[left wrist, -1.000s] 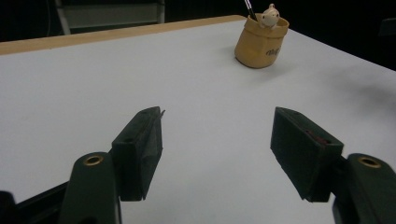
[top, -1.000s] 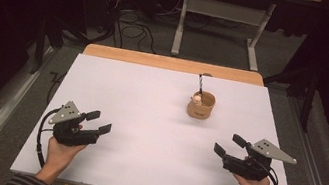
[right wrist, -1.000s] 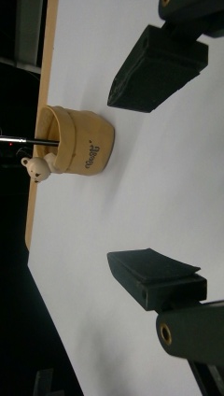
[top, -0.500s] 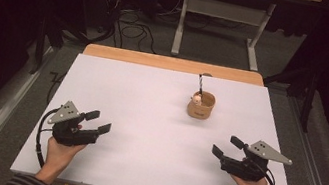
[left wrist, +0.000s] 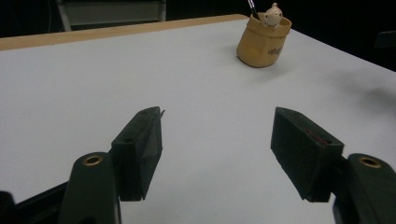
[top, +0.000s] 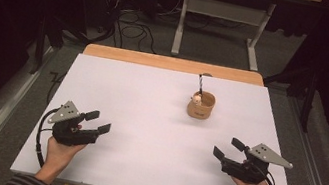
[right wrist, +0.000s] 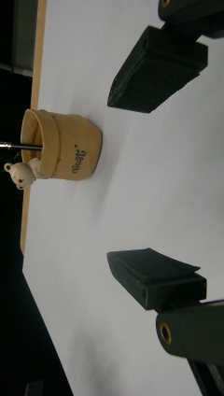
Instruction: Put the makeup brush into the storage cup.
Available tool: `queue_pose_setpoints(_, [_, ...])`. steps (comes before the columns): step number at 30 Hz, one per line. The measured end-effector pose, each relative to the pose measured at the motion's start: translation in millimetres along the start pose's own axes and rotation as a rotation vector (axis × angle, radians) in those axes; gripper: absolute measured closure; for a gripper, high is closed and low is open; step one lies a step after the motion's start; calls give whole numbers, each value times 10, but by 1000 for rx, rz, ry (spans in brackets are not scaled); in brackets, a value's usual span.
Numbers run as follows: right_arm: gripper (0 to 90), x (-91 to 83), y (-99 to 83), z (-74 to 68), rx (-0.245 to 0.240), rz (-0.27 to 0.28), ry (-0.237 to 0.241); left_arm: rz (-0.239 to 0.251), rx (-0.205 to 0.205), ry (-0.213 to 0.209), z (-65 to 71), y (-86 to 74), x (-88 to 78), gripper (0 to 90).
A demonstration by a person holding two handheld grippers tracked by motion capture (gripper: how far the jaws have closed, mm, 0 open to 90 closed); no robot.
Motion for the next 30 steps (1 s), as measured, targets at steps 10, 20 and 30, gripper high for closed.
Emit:
queue_pose_setpoints(10, [238,2,-29,41,2,-9,-27,-7,4,-8,4,-5,11,340])
queue_pose_setpoints(20, [242,40,-70,89,43,-35,-9,-25,9,-23,4,-16,39,335])
queue_pose_setpoints(30, [239,28,-65,88,35,-19,-14,-18,5,-21,1,-13,37,331])
Point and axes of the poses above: each handheld gripper's, and its own axes: x roughly forward along the jaws, y roughly out of its top, z roughly to its right, the point moved 4 cm from there along x, roughly forward along the jaws, and after that the axes turned 15 degrees about x, right-handed, at the moved point
